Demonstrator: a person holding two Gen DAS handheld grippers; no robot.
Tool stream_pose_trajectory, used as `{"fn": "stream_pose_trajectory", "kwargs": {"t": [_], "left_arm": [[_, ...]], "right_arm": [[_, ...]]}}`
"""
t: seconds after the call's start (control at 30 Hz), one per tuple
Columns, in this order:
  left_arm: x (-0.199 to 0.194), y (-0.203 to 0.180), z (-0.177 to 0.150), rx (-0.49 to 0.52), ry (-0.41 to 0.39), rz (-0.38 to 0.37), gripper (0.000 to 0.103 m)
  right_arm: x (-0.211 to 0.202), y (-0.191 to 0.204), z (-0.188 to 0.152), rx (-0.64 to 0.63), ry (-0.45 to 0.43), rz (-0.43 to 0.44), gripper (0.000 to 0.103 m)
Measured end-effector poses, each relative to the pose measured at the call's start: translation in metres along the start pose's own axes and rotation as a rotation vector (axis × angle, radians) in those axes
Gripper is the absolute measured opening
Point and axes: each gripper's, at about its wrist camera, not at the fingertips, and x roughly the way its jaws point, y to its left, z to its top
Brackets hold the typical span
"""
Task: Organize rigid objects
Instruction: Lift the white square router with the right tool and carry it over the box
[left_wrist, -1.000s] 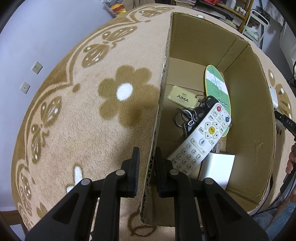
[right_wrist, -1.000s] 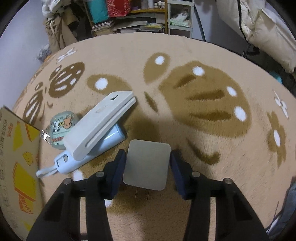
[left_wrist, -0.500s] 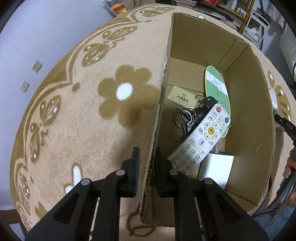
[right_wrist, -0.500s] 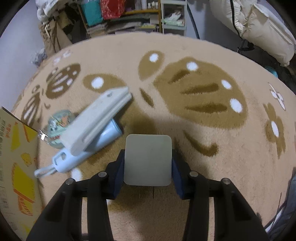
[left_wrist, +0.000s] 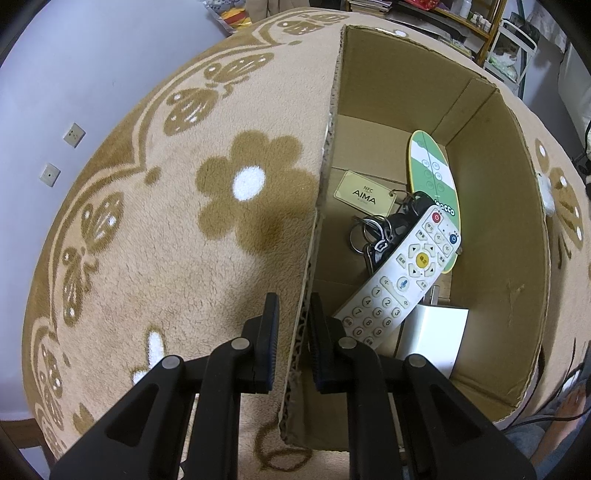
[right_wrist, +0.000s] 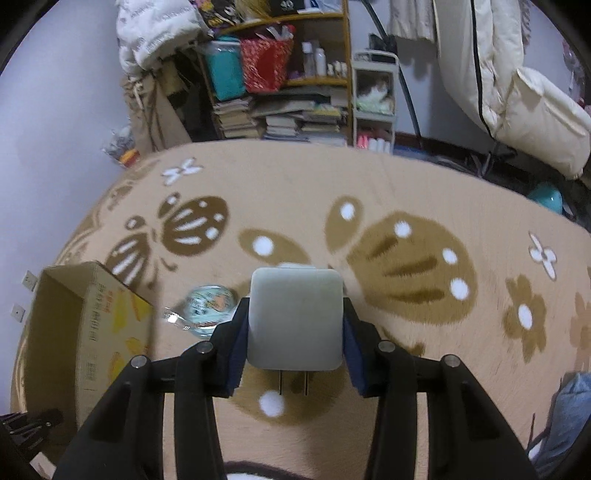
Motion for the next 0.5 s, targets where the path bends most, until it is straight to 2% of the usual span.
{"fn": "stream_pose_trajectory", "kwargs": {"t": [0.17,0.5], "left_arm": [[0.000,0.001,0.001,-0.004,0.002,-0.002,0.014],[-0.001,0.001,0.001,-0.001,-0.001,-0.001,0.014]], "right_arm": [[-0.022,0.018,0.007,-0.004,-0.044,0.076,0.048],[-0.055,0.095,0.001,-0.166,-0.097,0.201,0.048]]}}
